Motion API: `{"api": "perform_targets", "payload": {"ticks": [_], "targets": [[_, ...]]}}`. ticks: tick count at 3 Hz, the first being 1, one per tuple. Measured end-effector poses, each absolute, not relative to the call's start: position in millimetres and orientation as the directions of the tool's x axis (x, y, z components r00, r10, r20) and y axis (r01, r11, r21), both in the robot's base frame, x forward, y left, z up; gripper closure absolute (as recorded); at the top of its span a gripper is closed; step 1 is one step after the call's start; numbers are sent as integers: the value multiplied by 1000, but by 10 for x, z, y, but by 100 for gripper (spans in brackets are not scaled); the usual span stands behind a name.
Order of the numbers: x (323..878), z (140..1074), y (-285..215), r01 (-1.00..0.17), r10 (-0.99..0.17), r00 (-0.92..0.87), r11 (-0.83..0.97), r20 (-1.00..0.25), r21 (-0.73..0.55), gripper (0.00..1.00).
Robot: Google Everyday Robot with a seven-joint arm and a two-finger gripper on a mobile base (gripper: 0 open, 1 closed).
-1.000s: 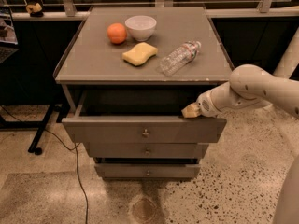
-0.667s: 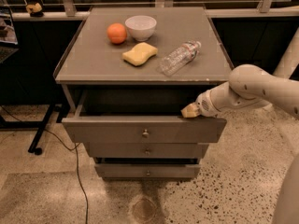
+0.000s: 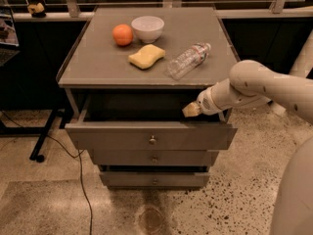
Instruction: Open top drawer
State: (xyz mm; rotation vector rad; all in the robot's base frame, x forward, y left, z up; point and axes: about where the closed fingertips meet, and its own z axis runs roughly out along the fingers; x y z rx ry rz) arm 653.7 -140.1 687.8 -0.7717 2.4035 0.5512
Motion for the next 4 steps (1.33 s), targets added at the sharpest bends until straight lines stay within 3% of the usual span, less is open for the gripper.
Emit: {"api": "perform_targets", "payload": {"ticks": [1, 4], "targets": [[6481, 6619, -1356, -629, -432, -711, 744, -554, 226, 100], [6260, 6383, -1436, -569, -386, -778, 767, -496, 295, 100]]}}
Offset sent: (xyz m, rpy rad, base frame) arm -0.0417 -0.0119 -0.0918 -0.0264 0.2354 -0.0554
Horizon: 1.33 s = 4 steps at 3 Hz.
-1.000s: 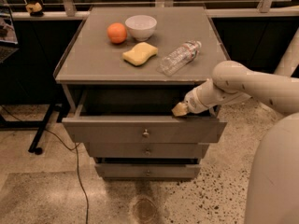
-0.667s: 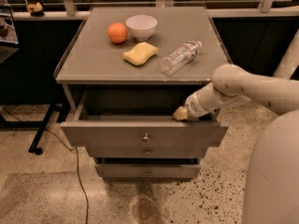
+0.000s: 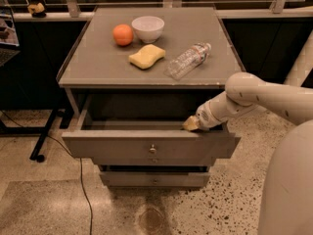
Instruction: Open top drawer
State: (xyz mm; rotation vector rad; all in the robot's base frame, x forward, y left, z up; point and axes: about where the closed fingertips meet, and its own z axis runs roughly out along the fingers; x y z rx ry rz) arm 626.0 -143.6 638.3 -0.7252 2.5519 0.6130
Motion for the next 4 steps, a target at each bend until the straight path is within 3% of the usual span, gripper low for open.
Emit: {"api": "perform_targets", "payload": {"ticks": [3, 4], "targets": [[5850, 6402, -1609, -514, -311, -804, 791, -506, 331, 100], [5717, 6448, -1612, -580, -355, -765, 743, -537, 335, 100]]}}
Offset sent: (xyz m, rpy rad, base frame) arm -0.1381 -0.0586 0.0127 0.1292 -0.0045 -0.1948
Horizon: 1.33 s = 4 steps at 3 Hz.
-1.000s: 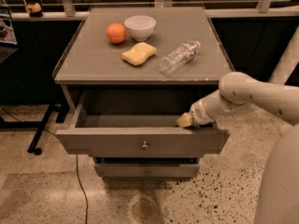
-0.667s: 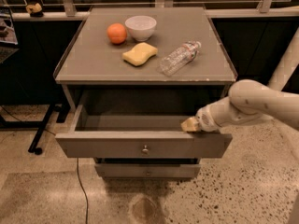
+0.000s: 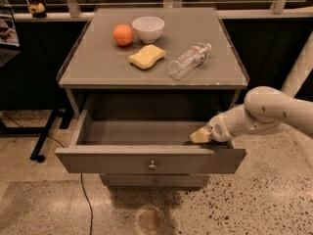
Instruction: Open top drawer
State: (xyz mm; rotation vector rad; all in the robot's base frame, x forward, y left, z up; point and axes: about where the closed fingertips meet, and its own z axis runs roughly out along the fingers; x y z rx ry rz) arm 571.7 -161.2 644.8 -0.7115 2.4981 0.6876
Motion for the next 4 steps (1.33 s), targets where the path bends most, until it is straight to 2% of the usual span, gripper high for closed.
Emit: {"api": "perform_targets", "payload": {"ticks": [2, 4], "targets": [[5247, 6591, -1631, -780, -466, -603, 515, -648, 356, 100], [5134, 6665, -1681, -821, -452, -550, 446, -702, 356, 99]]}}
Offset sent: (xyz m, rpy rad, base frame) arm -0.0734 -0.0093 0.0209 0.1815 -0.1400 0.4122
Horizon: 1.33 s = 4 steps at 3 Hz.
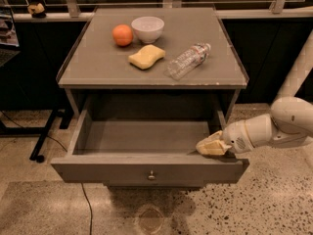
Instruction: Open top drawer
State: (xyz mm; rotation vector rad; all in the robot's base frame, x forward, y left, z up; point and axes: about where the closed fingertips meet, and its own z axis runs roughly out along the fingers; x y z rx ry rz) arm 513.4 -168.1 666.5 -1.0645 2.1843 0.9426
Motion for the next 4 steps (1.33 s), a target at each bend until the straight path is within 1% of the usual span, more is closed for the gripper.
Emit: {"api": "perform_targets", "payload": {"ticks": [1, 2, 4], "targets": [[5327, 7000, -1674, -809, -385, -531, 495, -754, 317, 80], [5512, 7436, -1661, -803, -341, -480, 542, -808, 248, 57], [5522, 7453, -1658, -802, -340, -477, 544, -810, 244, 10]]}}
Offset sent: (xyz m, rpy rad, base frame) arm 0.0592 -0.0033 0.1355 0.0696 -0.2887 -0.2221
